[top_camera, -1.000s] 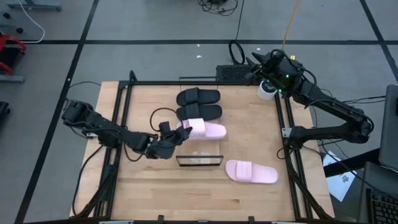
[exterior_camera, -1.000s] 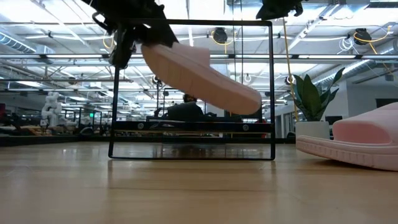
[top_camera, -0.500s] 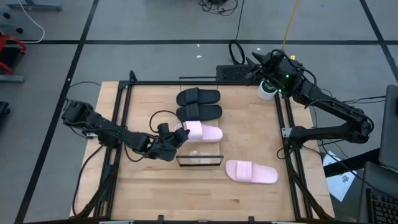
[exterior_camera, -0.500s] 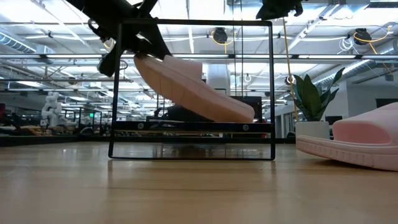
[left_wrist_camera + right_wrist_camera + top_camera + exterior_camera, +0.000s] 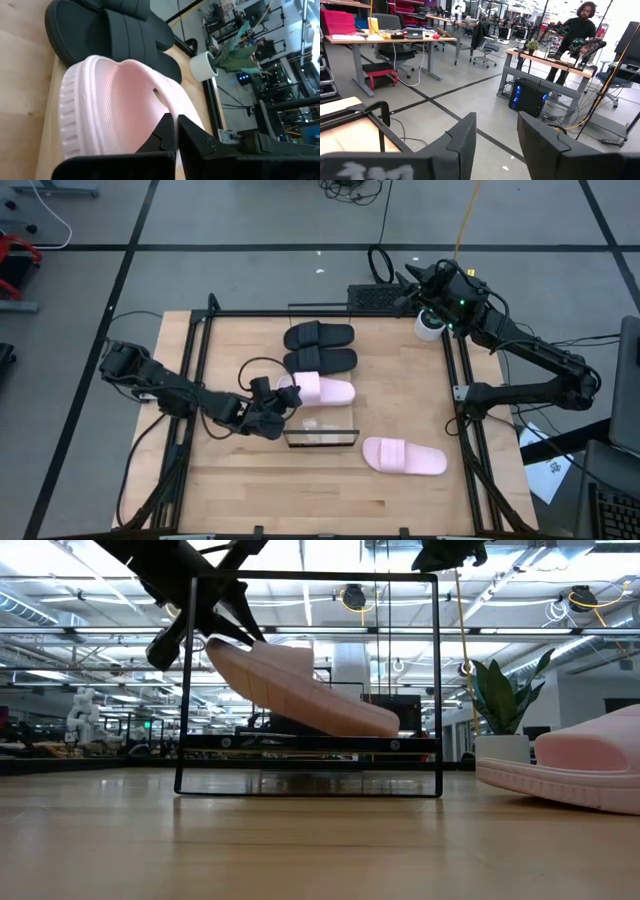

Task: Pick and place slides into the shelf
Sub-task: Put the top pink slipper on the shelf

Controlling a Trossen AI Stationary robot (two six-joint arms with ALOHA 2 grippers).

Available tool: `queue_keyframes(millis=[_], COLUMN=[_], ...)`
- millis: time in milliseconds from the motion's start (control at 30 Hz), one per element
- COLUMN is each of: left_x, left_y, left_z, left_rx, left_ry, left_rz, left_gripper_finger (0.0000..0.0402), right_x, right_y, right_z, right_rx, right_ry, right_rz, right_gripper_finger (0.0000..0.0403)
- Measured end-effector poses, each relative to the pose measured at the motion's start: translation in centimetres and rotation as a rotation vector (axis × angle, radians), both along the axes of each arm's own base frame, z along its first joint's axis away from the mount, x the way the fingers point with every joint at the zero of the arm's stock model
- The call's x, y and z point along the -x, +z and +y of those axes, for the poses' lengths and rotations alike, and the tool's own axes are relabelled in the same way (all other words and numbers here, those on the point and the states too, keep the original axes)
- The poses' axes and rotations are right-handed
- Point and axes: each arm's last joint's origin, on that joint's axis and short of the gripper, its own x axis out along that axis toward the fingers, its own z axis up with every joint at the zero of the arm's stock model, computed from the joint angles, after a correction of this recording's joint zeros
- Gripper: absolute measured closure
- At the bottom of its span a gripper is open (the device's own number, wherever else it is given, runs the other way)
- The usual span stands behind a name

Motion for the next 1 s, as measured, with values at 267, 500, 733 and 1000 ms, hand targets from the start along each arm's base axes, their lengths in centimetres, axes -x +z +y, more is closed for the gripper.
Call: queue_keyframes(millis=[267,500,733,1000], left_x=[-0.9,-2.0,-1.7,-1.3], left_y=[-1.3,-3.2,-3.3,-3.7], left_z=[0.4,0.1,0.1,0.5], left_rx=[0.026,0.067,0.07,0.053], left_ry=[-0.026,-0.024,-0.034,-0.011], left_rz=[0.045,0.035,0.066,0.128], left_gripper_finger=[0.0401,0.0401,0.0401,0.0401], right_x=[0.0,0.0,0.0,0.0], right_y=[0.0,0.0,0.0,0.0], right_z=[0.0,0.0,0.0,0.0], right_rx=[0.0,0.0,0.0,0.0], right_ry=[0.0,0.0,0.001,0.001], right_rz=[0.0,0.0,0.0,0.0], right_gripper_finger=[0.0268,0.0268,0.0268,0.0268])
